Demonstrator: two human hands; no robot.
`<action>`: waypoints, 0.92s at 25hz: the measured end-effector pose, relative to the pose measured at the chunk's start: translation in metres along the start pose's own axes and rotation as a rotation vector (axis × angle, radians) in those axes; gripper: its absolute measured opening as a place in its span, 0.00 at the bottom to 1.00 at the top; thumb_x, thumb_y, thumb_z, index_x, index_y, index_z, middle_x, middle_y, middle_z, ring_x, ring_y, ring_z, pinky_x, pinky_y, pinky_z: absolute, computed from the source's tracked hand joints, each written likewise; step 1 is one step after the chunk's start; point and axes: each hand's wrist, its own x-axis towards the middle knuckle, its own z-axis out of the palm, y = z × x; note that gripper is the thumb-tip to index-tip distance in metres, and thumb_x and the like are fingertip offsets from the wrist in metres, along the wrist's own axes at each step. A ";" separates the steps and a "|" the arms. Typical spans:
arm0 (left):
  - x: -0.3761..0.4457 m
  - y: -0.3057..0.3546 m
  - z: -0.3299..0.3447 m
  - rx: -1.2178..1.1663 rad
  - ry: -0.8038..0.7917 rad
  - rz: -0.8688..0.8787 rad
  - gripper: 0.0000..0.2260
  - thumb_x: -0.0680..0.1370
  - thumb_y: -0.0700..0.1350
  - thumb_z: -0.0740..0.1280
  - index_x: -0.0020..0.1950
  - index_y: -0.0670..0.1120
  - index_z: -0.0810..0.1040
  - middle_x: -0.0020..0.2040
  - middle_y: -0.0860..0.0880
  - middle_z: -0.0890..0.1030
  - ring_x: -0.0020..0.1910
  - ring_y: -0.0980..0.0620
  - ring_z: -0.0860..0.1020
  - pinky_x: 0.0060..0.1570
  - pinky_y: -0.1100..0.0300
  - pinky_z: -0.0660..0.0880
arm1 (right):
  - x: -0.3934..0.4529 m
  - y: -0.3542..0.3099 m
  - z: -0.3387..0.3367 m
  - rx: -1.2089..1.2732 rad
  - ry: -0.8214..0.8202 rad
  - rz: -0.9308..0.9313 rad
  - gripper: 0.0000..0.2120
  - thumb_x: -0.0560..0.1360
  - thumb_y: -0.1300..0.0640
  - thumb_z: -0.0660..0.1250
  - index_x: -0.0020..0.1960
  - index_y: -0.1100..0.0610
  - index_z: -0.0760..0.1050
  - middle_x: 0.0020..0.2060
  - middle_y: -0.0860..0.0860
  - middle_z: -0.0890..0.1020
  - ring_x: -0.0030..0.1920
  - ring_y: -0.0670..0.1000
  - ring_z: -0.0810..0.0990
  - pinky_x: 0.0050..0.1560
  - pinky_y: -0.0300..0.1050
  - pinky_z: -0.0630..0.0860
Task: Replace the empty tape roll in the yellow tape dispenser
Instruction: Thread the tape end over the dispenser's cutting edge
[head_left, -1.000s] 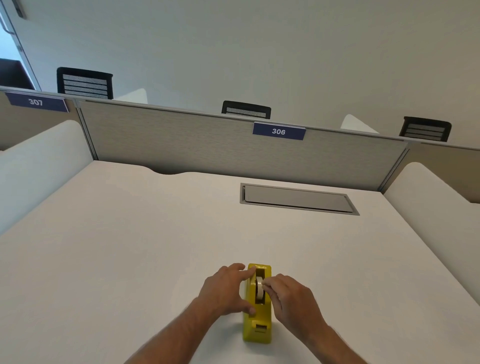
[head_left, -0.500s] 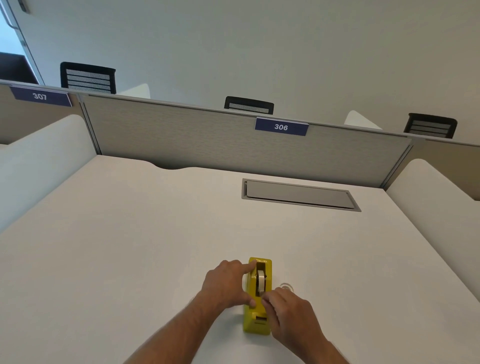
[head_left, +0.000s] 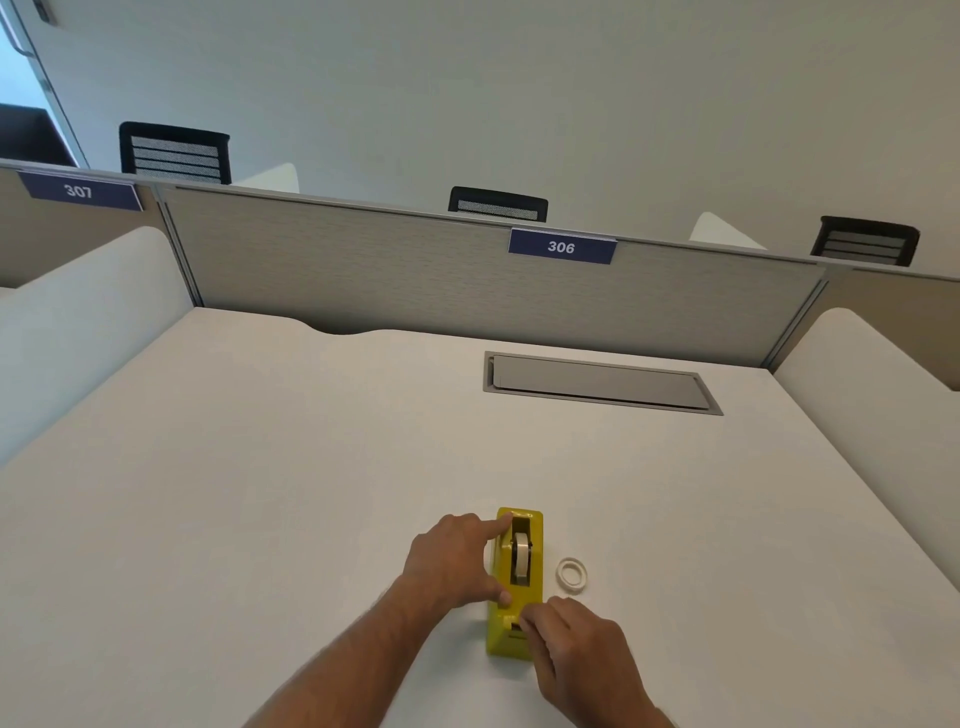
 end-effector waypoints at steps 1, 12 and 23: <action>0.000 0.000 0.001 -0.001 0.000 0.000 0.46 0.62 0.67 0.76 0.74 0.64 0.56 0.63 0.54 0.76 0.63 0.49 0.72 0.56 0.48 0.75 | -0.001 -0.001 0.000 0.000 -0.012 -0.012 0.20 0.81 0.47 0.56 0.40 0.49 0.83 0.29 0.45 0.81 0.27 0.43 0.77 0.24 0.32 0.72; 0.001 0.001 0.004 -0.018 0.008 -0.005 0.46 0.62 0.66 0.76 0.74 0.64 0.56 0.62 0.54 0.77 0.61 0.50 0.74 0.55 0.49 0.76 | -0.015 -0.006 0.006 -0.012 0.000 -0.055 0.11 0.72 0.48 0.68 0.45 0.53 0.85 0.28 0.47 0.80 0.25 0.46 0.76 0.21 0.34 0.70; -0.001 0.004 0.005 0.019 0.026 -0.016 0.45 0.62 0.66 0.76 0.74 0.64 0.56 0.62 0.53 0.78 0.61 0.49 0.75 0.55 0.49 0.77 | -0.012 -0.013 -0.002 -0.087 -0.051 -0.035 0.20 0.56 0.47 0.84 0.44 0.55 0.86 0.27 0.48 0.82 0.23 0.46 0.77 0.21 0.32 0.71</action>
